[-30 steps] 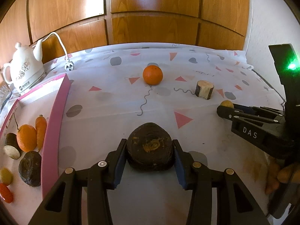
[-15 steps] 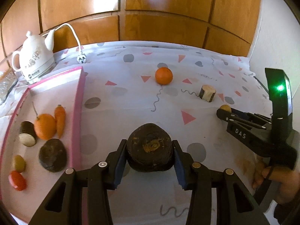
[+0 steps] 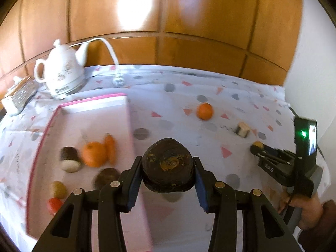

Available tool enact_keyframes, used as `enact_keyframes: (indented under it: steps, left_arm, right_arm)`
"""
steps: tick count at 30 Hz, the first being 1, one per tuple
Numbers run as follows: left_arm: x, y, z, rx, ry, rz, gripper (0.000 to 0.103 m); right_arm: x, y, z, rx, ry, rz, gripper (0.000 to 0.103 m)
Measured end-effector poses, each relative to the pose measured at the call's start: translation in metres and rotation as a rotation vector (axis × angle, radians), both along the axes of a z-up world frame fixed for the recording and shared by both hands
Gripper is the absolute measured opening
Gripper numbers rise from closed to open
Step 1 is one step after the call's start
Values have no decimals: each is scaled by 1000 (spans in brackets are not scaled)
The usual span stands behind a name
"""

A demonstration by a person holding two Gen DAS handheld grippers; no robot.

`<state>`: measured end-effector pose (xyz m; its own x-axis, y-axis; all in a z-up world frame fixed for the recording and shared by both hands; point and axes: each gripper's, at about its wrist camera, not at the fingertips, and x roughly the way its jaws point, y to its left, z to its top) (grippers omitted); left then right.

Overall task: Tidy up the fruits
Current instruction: 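Carry the dark brown lump into the tray and open the left tool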

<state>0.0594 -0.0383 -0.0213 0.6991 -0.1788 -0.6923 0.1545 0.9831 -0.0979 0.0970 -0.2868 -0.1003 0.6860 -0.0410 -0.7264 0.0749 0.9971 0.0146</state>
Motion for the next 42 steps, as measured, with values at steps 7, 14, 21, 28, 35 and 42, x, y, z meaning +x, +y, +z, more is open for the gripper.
enact_keyframes:
  steps: [7, 14, 21, 28, 35, 42]
  left_arm:
    - [9, 73, 9, -15, 2, 170, 46]
    - [24, 139, -3, -27, 50, 364, 46]
    - [36, 161, -15, -16, 82, 453, 47]
    - [30, 161, -7, -19, 35, 451, 56]
    - [16, 150, 4, -44, 12, 425, 57]
    - [0, 140, 8, -29, -3, 396, 58]
  right_arm:
    - [0, -1, -1, 0, 1, 1, 26]
    - [0, -1, -1, 1, 0, 0, 26]
    - [0, -1, -1, -3, 1, 0, 26]
    - [0, 0, -1, -12, 3, 2, 26]
    - [1, 2, -1, -25, 6, 4, 26]
    - [1, 2, -2, -29, 7, 5, 26]
